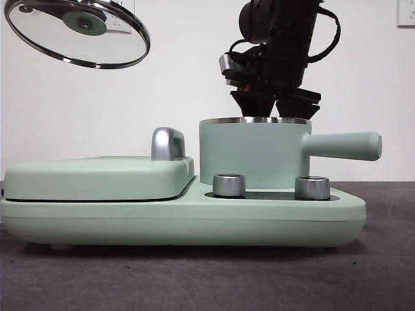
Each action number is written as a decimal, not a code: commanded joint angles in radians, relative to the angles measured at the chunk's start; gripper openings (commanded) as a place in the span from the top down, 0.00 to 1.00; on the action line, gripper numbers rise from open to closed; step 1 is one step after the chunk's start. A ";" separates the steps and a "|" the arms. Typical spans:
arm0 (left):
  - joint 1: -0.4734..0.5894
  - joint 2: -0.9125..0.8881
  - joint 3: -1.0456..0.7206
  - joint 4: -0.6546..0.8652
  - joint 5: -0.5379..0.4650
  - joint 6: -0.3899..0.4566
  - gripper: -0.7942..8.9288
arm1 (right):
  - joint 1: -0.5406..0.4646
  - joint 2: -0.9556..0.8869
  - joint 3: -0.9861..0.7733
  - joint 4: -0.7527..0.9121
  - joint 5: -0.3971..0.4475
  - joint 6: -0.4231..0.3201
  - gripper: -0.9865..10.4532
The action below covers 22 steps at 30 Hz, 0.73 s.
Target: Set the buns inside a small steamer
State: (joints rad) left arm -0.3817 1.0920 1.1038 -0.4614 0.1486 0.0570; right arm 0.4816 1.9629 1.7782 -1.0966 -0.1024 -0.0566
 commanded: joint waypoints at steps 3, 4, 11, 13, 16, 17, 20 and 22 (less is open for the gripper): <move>-0.004 0.006 0.013 0.030 0.000 0.002 0.91 | 0.010 0.004 0.048 0.006 0.000 -0.011 0.56; -0.004 0.006 0.013 0.030 0.000 0.002 0.91 | 0.012 -0.005 0.059 0.000 0.001 -0.011 0.56; -0.004 0.006 0.013 0.028 0.000 0.002 0.91 | 0.028 -0.168 0.100 -0.012 -0.002 -0.005 0.56; -0.004 0.006 0.013 0.027 0.000 0.002 0.91 | 0.041 -0.248 0.053 0.064 -0.002 -0.005 0.56; -0.004 0.006 0.013 0.027 0.000 0.002 0.91 | 0.061 -0.389 -0.075 0.199 -0.002 -0.005 0.56; -0.004 0.006 0.013 0.027 0.000 0.002 0.91 | 0.068 -0.440 -0.129 0.247 -0.001 -0.005 0.56; -0.004 0.006 0.013 0.027 0.000 0.002 0.91 | 0.074 -0.602 -0.338 0.418 -0.001 -0.005 0.57; -0.004 0.006 0.013 0.027 0.000 0.002 0.91 | 0.074 -0.677 -0.444 0.482 -0.001 -0.005 0.59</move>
State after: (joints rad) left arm -0.3817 1.0920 1.1038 -0.4618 0.1486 0.0566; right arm 0.5488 1.3025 1.3701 -0.6395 -0.1040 -0.0563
